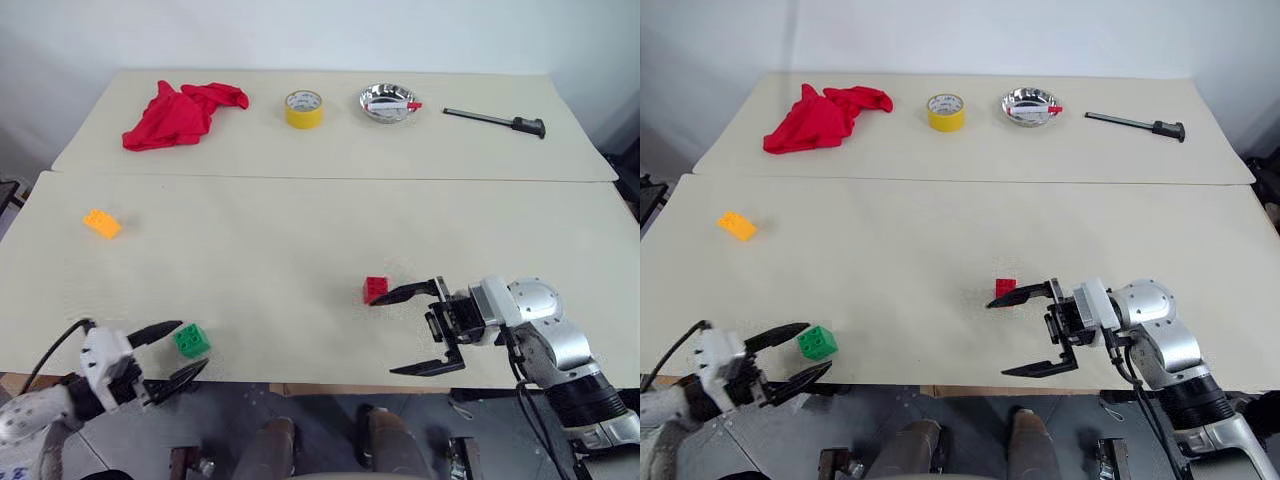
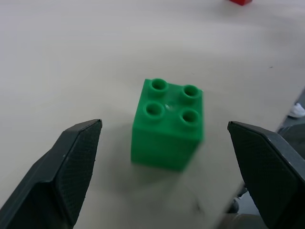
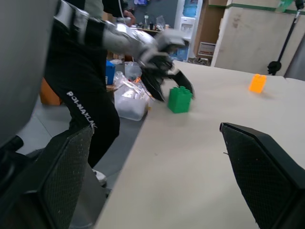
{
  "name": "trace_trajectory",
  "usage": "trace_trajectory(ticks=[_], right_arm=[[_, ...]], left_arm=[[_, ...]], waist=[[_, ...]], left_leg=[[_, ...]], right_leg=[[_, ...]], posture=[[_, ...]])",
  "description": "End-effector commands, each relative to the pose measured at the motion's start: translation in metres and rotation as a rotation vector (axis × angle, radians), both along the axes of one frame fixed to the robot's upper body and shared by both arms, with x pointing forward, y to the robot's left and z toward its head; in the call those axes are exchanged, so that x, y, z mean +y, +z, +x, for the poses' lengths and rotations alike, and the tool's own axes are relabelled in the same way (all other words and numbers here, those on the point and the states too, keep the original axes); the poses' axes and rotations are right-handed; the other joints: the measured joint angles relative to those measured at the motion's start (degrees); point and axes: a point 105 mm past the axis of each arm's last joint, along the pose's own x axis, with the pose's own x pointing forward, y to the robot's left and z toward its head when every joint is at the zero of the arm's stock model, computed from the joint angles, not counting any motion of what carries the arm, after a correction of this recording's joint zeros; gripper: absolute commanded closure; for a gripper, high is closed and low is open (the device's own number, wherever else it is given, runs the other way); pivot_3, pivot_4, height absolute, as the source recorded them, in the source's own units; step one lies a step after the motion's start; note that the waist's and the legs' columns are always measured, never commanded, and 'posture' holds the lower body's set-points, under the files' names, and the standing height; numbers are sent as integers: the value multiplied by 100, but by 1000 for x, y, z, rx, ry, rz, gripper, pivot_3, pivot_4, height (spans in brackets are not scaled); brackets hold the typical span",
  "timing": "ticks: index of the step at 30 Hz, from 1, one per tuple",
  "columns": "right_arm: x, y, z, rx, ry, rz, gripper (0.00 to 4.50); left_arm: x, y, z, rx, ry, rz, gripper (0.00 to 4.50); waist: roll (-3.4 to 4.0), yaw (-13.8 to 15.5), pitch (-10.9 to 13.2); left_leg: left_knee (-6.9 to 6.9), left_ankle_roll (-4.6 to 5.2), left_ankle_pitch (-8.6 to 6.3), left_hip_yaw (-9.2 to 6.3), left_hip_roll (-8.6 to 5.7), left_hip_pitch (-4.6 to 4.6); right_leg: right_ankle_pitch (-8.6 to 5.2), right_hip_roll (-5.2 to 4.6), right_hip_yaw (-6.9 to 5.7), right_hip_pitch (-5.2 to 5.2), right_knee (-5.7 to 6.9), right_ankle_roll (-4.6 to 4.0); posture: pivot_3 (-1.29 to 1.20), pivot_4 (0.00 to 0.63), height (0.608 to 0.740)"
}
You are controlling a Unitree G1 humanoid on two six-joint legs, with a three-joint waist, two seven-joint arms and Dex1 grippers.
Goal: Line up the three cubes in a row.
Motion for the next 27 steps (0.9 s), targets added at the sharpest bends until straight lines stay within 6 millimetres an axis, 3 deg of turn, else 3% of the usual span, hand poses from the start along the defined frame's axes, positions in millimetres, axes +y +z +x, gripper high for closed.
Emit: trace_trajectory(ticks=[1,5,9,13,15,17,20,23,27], right_arm=[[-3,9,-4,-35,-3,7,0],[-8,7,-4,-36,-40,0,0],[-16,5,-2,-39,-108,-9,0],[-25,9,3,-47,-208,1,0],[-36,8,6,-52,-282,-6,0],[-44,6,7,-53,-329,-21,0],[-56,2,8,-62,-396,-44,0],[-63,3,10,-68,-462,-35,0],[-66,-2,1,-40,-514,-38,0]], left_arm=[[7,3,6,-28,36,21,547],[6,7,11,-42,14,22,1766],[-10,30,21,-77,-113,-3,3006],[-48,64,40,-89,-374,15,2995],[-76,72,62,-104,-506,59,2995],[-95,71,79,-92,-586,94,2995],[-118,48,103,-11,-674,187,2995],[-147,43,130,-40,-659,173,2995],[-173,36,139,-71,-719,205,2995]], waist=[[0,-10,0],[0,2,0],[0,47,0],[0,99,0],[3,128,-1],[11,98,-6],[17,43,-9],[9,8,-5],[2,58,-1]], left_leg=[[1,0,0,0,0,0],[6,-1,-1,-2,2,-1],[16,0,-1,-4,1,-3],[36,0,-2,-15,-3,-9],[42,2,-1,-24,-12,-11],[43,6,2,-24,-30,-10],[43,18,3,-10,-45,-9],[44,27,-2,22,-50,-13],[51,26,-1,24,-40,-18]], right_leg=[[0,0,-1,0,-1,0],[0,-1,-4,0,-4,0],[0,-1,-5,2,-1,0],[0,-4,-6,7,6,0],[0,-3,-12,11,10,0],[2,5,-21,10,22,3],[4,5,-17,8,45,8],[6,18,-15,-3,45,11],[7,19,-14,-10,48,14]], posture=[[0,150,740],[0,150,740],[0,150,740],[0,150,740],[0,150,740],[0,150,740],[0,150,740],[0,150,740],[0,150,740]])
